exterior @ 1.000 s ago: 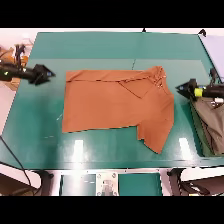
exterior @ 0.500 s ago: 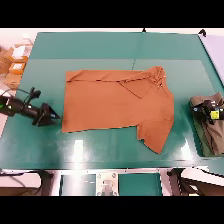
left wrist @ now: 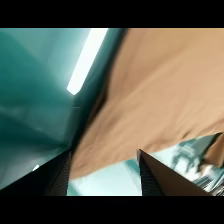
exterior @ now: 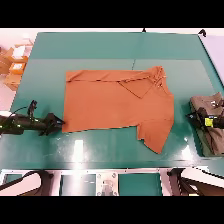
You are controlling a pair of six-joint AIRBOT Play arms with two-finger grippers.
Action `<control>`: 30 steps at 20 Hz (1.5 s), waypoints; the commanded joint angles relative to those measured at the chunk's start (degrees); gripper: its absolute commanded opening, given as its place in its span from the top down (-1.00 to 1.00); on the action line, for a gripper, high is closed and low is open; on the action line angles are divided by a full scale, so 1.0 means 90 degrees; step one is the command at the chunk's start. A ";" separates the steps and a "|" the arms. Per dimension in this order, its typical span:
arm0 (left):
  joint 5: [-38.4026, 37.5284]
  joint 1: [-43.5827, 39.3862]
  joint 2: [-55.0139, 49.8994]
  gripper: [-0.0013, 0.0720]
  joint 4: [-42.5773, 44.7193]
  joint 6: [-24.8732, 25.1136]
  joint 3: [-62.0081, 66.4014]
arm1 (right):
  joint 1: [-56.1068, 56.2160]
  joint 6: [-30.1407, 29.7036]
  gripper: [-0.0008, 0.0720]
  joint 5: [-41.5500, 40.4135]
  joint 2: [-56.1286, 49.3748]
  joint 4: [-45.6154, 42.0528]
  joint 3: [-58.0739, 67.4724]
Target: Fold the shirts.
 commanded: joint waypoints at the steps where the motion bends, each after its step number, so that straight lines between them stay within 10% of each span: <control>1: 0.0398 -0.0002 0.0044 -0.39 -0.0665 0.0505 -0.0444 | 0.0160 0.0000 -0.01 -0.0160 -0.0066 -0.0010 -0.0092; 4: 0.0223 -0.0015 0.0044 -0.24 -0.0794 0.0685 -0.0610 | 0.0168 0.0000 -0.13 -0.0117 -0.0100 -0.0010 -0.0092; 8: 0.0284 -0.0015 0.0046 0.91 -0.1076 0.1154 -0.0668 | 0.0175 0.0002 -0.17 -0.0007 -0.0146 -0.0010 -0.0126; 17: 0.0352 -0.0015 0.0046 0.91 -0.1073 0.1195 -0.0665 | 0.0889 -0.0124 -0.16 -0.0151 -0.1015 0.0670 -0.0318; 19: 0.0372 -0.0015 0.0046 0.91 -0.1076 0.1195 -0.0663 | 0.1127 -0.0172 -0.02 -0.0151 -0.1180 0.0670 -0.0318; 23: 0.0260 -0.0015 0.0073 0.91 -0.1095 0.1192 -0.0250 | 0.1190 -0.0291 0.93 0.0017 -0.1175 0.1039 -0.0100; 30: -0.1311 -0.0015 0.1753 0.91 -0.2055 0.0923 0.3087 | 0.1188 -0.0486 0.93 0.1435 0.0758 0.3419 0.2465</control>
